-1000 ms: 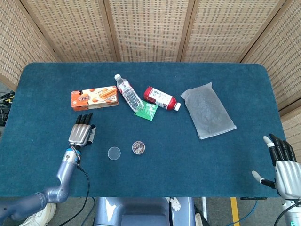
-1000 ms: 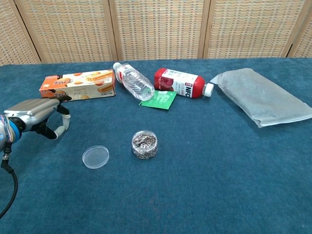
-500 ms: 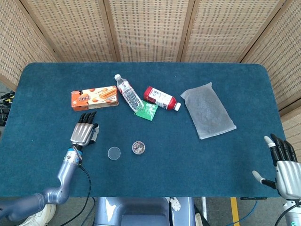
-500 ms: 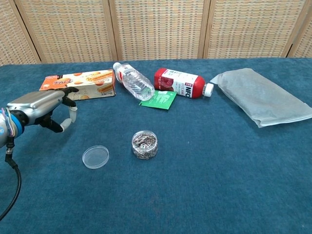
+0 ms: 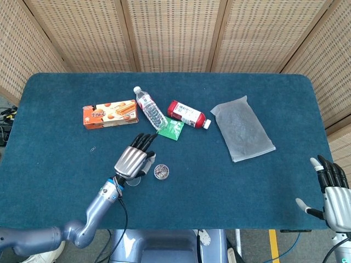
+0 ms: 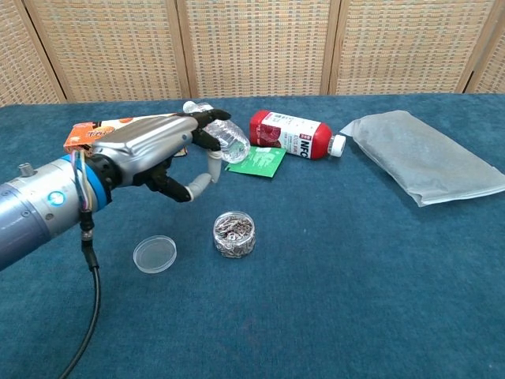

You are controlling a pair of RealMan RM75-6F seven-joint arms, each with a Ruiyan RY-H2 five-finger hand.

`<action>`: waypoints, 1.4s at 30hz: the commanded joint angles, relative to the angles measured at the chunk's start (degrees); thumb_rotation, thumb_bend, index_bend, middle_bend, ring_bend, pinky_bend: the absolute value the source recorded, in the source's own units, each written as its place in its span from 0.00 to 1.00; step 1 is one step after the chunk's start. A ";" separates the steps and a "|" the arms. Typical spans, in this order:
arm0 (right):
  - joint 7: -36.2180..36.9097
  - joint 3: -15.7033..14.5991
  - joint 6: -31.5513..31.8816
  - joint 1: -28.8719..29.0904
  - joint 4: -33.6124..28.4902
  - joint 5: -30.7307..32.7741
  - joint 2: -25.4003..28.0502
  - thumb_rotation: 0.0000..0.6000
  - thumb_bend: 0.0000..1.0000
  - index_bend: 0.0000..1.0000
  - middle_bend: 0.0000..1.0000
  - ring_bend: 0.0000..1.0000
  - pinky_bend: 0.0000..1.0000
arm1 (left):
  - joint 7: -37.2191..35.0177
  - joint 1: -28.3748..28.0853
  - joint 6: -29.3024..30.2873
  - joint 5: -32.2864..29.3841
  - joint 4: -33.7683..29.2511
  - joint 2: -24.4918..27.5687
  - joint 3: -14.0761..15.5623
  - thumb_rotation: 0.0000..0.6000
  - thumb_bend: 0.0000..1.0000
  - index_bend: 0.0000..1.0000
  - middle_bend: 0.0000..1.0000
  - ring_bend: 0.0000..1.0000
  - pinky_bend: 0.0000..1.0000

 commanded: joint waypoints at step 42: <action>0.80 0.14 0.03 -0.01 -0.17 0.24 0.35 1.00 0.00 0.00 0.00 0.00 0.00 | -0.73 -0.77 0.97 -1.63 2.67 -4.79 0.07 1.00 0.23 0.07 0.00 0.00 0.00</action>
